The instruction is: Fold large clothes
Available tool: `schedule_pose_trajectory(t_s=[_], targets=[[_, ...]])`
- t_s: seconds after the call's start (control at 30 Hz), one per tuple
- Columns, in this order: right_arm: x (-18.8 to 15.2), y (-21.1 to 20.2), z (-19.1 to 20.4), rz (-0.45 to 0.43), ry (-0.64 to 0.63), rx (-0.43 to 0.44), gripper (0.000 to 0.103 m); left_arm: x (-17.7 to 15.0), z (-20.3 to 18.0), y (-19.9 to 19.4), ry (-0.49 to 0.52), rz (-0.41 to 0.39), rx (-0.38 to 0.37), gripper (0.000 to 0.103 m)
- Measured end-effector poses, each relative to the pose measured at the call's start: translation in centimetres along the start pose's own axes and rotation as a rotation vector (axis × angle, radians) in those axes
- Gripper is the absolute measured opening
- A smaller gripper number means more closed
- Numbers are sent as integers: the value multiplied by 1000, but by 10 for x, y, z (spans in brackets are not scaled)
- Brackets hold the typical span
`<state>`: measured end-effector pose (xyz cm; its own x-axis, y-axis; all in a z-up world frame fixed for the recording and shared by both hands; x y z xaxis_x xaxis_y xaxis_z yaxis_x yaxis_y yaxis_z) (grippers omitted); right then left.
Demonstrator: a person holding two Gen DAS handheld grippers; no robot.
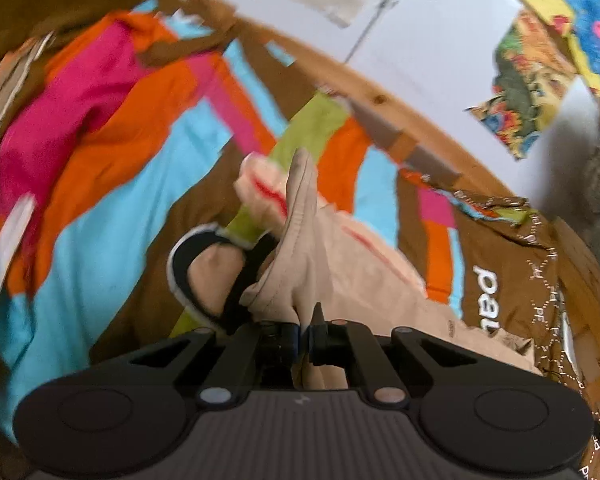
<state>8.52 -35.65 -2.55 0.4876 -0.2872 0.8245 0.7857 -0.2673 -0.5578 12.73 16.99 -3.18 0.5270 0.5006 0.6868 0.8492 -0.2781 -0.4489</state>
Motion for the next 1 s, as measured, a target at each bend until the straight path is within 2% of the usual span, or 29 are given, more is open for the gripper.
schedule_pose_trajectory(t_s=[0.03, 0.1, 0.13, 0.2, 0.27, 0.3, 0.37, 0.43, 0.5, 0.57, 0.63, 0.73, 0.9, 1.0], targets=[[1, -5, 6, -56, -51, -9, 34, 0, -5, -1, 15, -16, -9, 3], [2, -12, 23, -174, -168, -8, 52, 1, -19, -2, 55, -44, -9, 3], [1, -14, 32, -228, -222, 13, 54, 2, -29, -3, 86, -49, -11, 3], [-3, -8, 59, -288, -340, 121, 54, 4, -50, -5, 138, -60, -29, 3], [-11, 10, 94, -241, -417, 245, 49, 8, -71, -8, 169, -64, -69, 3], [-15, 18, 109, -195, -431, 318, 39, 10, -82, -8, 188, -64, -87, 3], [-26, 32, 138, -121, -471, 440, 30, 13, -108, -9, 252, -57, -131, 3], [-41, 44, 162, -73, -554, 497, 28, 12, -138, -5, 337, -37, -180, 3], [-54, 51, 172, -65, -592, 523, 21, 7, -172, 0, 426, -11, -241, 3], [-54, 59, 167, -24, -533, 547, 21, 1, -206, 8, 499, 24, -303, 3], [-45, 68, 152, 29, -413, 580, 20, -9, -234, 19, 556, 73, -355, 3], [-28, 69, 117, 35, -247, 566, 22, -31, -272, 38, 639, 141, -417, 3], [4, 62, 36, 38, -26, 474, 22, -76, -308, 74, 700, 261, -461, 3], [18, 63, -18, 75, 166, 488, 23, -106, -318, 91, 736, 329, -467, 3]])
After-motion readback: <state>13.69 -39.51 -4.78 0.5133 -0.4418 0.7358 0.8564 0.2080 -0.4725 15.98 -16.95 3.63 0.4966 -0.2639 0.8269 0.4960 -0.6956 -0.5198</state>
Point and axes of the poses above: each gripper's, at about its wrist camera, not at the fingertips, and y roughly the way its jaws point, z to its left, x to its top, the point moved 2 cm from there along y, roughly the way its jaws point, and after that the axes turned 12 degrees about -x, right-handed, at the moved point
